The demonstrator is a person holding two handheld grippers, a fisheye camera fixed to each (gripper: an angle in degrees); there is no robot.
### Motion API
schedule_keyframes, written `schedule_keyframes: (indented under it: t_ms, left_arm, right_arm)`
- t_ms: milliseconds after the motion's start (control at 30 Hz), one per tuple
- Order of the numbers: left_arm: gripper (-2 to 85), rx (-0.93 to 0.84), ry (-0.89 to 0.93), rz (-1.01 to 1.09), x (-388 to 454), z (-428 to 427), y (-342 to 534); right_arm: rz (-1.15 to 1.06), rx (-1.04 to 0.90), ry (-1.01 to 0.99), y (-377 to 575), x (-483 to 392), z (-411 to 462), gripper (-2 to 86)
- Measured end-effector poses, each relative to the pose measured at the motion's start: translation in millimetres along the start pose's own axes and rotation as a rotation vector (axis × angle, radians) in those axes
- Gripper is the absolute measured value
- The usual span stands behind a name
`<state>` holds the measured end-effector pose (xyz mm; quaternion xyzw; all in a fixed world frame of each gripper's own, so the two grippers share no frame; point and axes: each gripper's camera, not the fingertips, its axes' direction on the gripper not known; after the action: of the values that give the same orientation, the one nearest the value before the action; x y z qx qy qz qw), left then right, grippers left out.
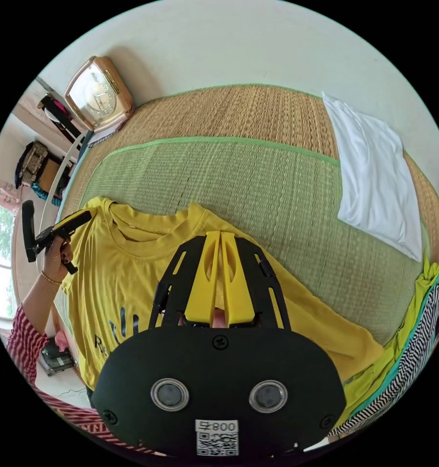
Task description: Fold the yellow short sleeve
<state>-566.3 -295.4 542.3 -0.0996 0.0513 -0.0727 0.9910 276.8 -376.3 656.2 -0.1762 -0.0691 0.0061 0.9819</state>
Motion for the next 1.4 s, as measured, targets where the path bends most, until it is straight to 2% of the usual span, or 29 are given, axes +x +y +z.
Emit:
schedule_keyframes:
  t_ms: [167, 300, 400, 600, 833, 1000, 1133, 1333, 1400]
  left_arm:
    - [0.1, 0.024, 0.018, -0.012, -1, 2, -18]
    - [0.2, 0.11, 0.12, 0.052, 9, -12, 0]
    - [0.2, -0.012, 0.083, 0.091, 14, 12, 4]
    - [0.2, -0.005, 0.133, 0.094, 12, 15, 9]
    - [0.3, 0.001, 0.143, 0.151, 11, 3, 27]
    - [0.3, 0.07, 0.174, 0.066, -28, -47, 78]
    - [0.3, 0.082, 0.05, -0.068, -81, -94, 162]
    - [0.2, -0.067, -0.109, -0.203, -132, -100, 236]
    - [0.2, -0.053, -0.092, -0.256, -143, -103, 237]
  right_arm:
    - [0.037, 0.004, 0.053, -30, 6, 4, -0.5]
    - [0.015, 0.063, 0.011, -12, -3, -7, -0.5]
    - [-0.012, 0.097, -0.076, 5, -21, -11, -0.4]
    - [-0.182, 0.036, -0.223, -7, -97, 14, -0.3]
    - [-0.153, 0.013, -0.26, -36, -127, 52, -0.4]
    - [-0.123, 0.065, -0.251, -23, -109, 26, -0.4]
    - [-0.101, 0.162, -0.281, 37, -59, -26, -0.3]
    - [0.181, 0.187, -0.1, 176, 66, -84, -0.2]
    - [0.293, 0.138, -0.03, 214, 102, -86, -0.1]
